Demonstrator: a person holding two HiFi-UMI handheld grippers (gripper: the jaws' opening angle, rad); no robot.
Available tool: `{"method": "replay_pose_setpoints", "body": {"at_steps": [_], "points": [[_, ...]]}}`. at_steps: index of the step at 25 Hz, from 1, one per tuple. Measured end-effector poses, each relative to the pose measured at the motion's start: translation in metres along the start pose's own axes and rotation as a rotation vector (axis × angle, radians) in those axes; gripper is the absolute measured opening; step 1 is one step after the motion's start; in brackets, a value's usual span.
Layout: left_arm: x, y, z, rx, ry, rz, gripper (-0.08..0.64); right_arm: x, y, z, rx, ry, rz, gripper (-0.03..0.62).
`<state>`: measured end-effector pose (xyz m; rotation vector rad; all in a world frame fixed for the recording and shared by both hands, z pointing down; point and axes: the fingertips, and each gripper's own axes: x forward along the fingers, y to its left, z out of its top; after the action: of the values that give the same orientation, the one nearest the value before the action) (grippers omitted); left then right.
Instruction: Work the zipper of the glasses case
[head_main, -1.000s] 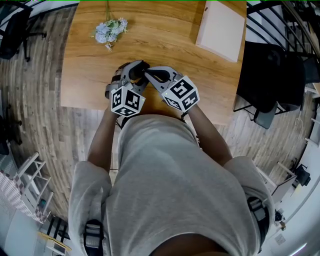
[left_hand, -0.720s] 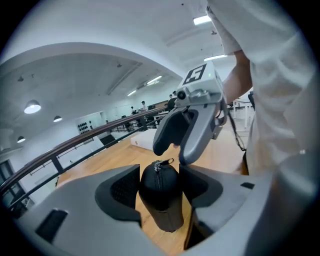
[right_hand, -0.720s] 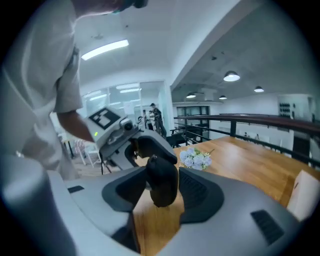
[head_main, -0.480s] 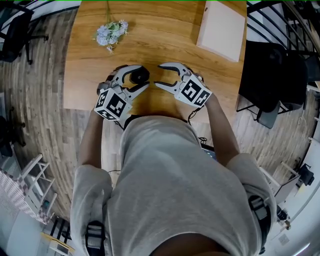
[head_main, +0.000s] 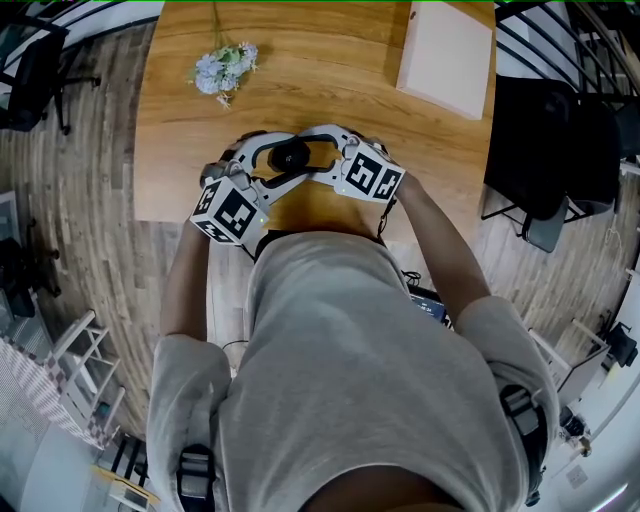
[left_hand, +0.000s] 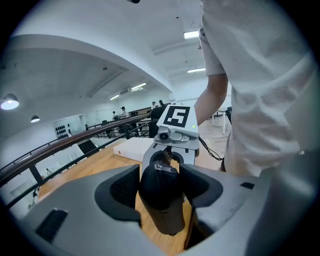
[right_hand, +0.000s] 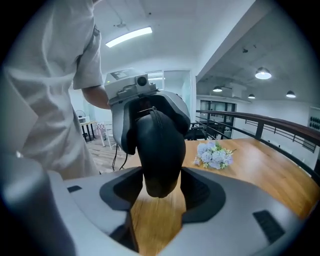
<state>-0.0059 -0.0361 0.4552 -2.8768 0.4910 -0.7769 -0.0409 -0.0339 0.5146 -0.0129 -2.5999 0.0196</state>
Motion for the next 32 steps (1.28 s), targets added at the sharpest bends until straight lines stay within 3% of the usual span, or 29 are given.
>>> {"method": "replay_pose_setpoints", "body": {"at_steps": [5,8,15,18,21,25,32], "points": [[-0.001,0.003,-0.006,-0.032,0.010,0.023,0.256,-0.002,-0.001,-0.002,-0.022,0.014,-0.027,0.242],[0.001,0.009,-0.012,-0.071,0.025,0.066,0.256,-0.008,-0.007,-0.010,-0.026,0.064,-0.084,0.238],[0.003,0.026,-0.033,-0.181,0.021,0.145,0.256,-0.037,-0.044,-0.037,-0.125,0.332,-0.361,0.235],[0.004,0.038,-0.057,-0.216,0.060,0.223,0.253,-0.050,-0.062,-0.055,-0.114,0.457,-0.471,0.235],[0.004,0.049,-0.084,-0.314,0.087,0.318,0.214,-0.054,-0.074,-0.069,-0.112,0.553,-0.548,0.235],[0.006,0.052,-0.112,-0.448,0.122,0.401,0.167,-0.046,-0.080,-0.083,-0.155,0.674,-0.587,0.235],[0.010,0.041,-0.126,-0.514,0.106,0.426,0.083,-0.035,-0.088,-0.107,-0.202,0.864,-0.602,0.235]]}}
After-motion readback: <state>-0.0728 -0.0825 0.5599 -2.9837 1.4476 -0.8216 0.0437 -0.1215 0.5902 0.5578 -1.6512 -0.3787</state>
